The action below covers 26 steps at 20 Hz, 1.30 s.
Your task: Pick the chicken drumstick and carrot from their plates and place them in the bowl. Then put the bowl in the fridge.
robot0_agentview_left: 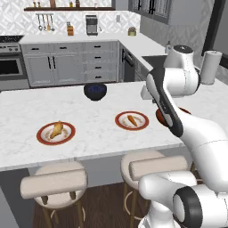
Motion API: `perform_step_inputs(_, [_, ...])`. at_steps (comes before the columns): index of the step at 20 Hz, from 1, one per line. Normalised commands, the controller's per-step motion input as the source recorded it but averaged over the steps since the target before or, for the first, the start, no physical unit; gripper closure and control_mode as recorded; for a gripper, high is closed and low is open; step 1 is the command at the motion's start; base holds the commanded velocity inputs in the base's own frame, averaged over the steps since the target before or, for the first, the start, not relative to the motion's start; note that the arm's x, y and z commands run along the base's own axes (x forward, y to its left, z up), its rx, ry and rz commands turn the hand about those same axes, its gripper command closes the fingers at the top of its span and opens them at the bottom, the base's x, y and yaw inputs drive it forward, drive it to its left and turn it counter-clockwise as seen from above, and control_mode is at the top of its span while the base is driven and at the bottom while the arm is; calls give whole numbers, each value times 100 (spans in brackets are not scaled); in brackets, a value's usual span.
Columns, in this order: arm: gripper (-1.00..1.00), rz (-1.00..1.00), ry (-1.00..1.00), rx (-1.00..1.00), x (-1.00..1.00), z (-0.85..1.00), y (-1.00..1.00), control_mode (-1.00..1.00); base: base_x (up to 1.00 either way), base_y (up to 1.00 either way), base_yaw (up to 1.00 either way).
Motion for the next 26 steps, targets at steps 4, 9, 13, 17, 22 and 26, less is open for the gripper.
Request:
perform_step_inputs(4, [-100,0,0,0,0,0,0,100,9,0,0])
perform_step_inputs(9, [-100,0,0,0,0,0,0,100,55,0,0])
perform_step_inputs(13, [-100,0,0,0,0,0,0,100,63,0,0])
perform_step_inputs(17, [-100,0,0,0,0,0,0,100,16,0,0])
perform_step_inputs(22, [-100,0,12,0,48,-6,2,-100,0,0,0])
perform_step_inputs(26, [-100,0,29,0,100,-47,13,-100,0,0,0])
